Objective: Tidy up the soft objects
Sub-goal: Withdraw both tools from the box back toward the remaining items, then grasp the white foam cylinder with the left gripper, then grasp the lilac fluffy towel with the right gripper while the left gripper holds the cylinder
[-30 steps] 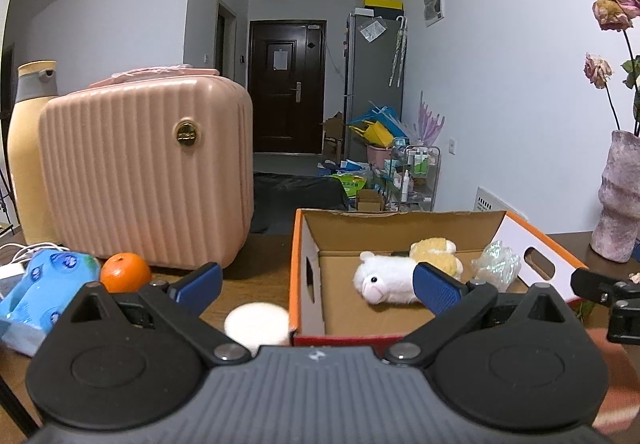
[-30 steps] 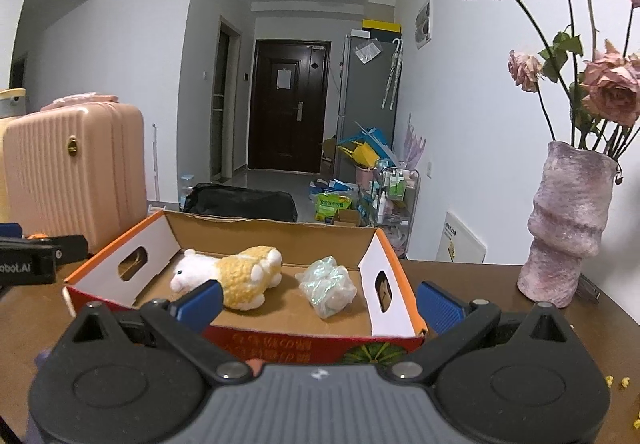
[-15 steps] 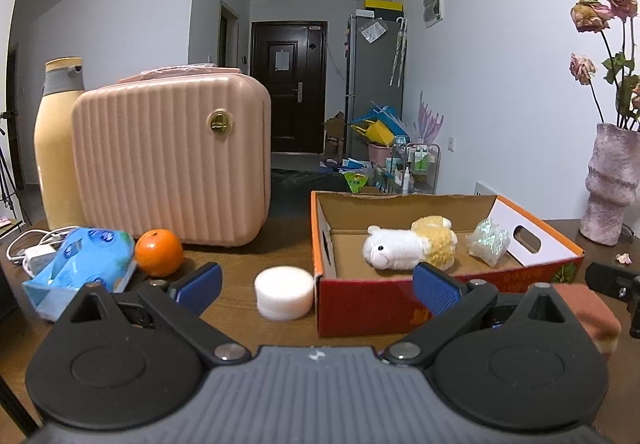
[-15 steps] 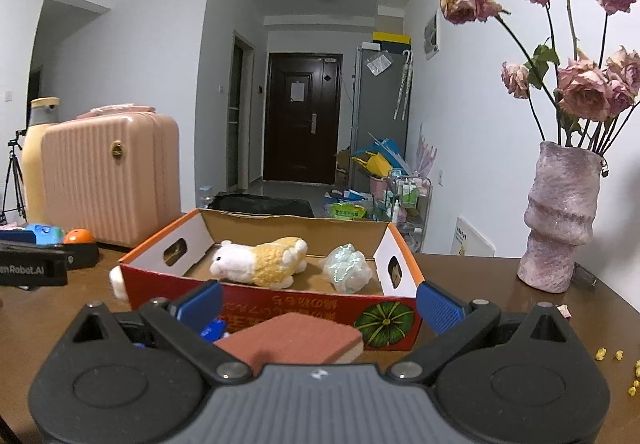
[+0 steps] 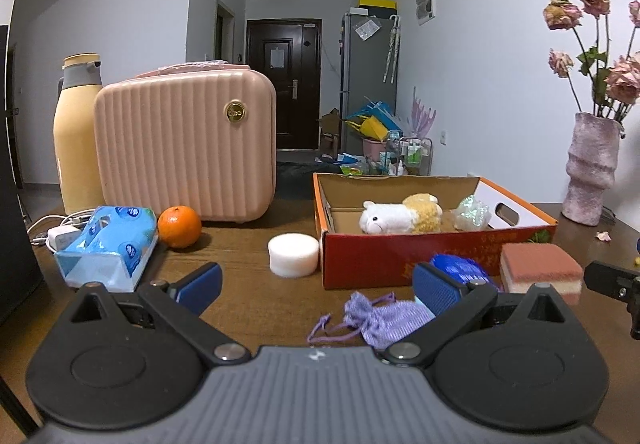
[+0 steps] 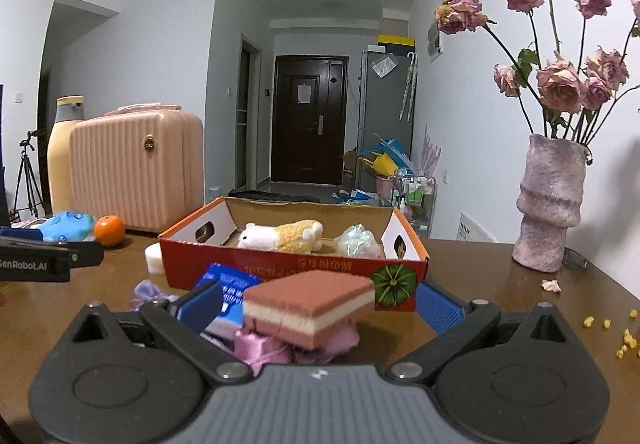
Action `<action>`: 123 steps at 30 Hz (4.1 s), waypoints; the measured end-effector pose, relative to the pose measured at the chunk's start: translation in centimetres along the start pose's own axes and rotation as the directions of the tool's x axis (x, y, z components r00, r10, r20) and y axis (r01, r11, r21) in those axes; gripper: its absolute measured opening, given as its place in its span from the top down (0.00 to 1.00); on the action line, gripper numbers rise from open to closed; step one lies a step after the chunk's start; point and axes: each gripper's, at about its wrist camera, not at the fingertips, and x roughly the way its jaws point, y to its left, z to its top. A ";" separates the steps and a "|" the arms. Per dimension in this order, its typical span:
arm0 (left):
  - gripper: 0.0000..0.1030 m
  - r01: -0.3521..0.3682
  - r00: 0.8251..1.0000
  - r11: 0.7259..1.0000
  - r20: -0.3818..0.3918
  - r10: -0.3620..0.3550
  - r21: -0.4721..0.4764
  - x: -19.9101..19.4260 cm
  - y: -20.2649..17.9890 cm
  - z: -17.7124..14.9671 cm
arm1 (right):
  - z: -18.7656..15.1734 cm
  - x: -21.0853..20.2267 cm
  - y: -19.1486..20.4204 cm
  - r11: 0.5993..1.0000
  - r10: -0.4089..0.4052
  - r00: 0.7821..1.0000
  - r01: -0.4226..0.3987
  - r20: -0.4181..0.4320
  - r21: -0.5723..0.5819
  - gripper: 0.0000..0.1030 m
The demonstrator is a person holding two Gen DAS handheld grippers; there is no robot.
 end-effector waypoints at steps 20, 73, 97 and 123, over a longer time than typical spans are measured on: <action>0.00 0.076 0.997 0.996 -0.033 -0.075 0.038 -7.4 -0.8 -3.6 | -5.1 -7.3 0.4 0.999 -0.021 0.998 0.022 -0.053 0.023 0.00; 0.81 0.234 0.918 0.971 -0.341 -0.205 0.046 -5.6 -3.2 -8.2 | -7.0 -8.6 -0.1 0.998 -0.049 0.992 0.054 -0.116 0.044 0.00; 0.81 0.169 0.974 0.985 -0.155 -0.164 0.022 -7.2 0.0 -5.8 | -6.2 -5.1 5.5 0.991 0.096 0.987 -0.106 -0.127 -0.075 0.01; 0.81 0.115 0.985 0.993 -0.130 -0.117 -0.023 -6.9 3.5 -5.2 | -4.8 1.9 7.0 0.988 0.152 0.969 -0.155 -0.196 0.000 0.56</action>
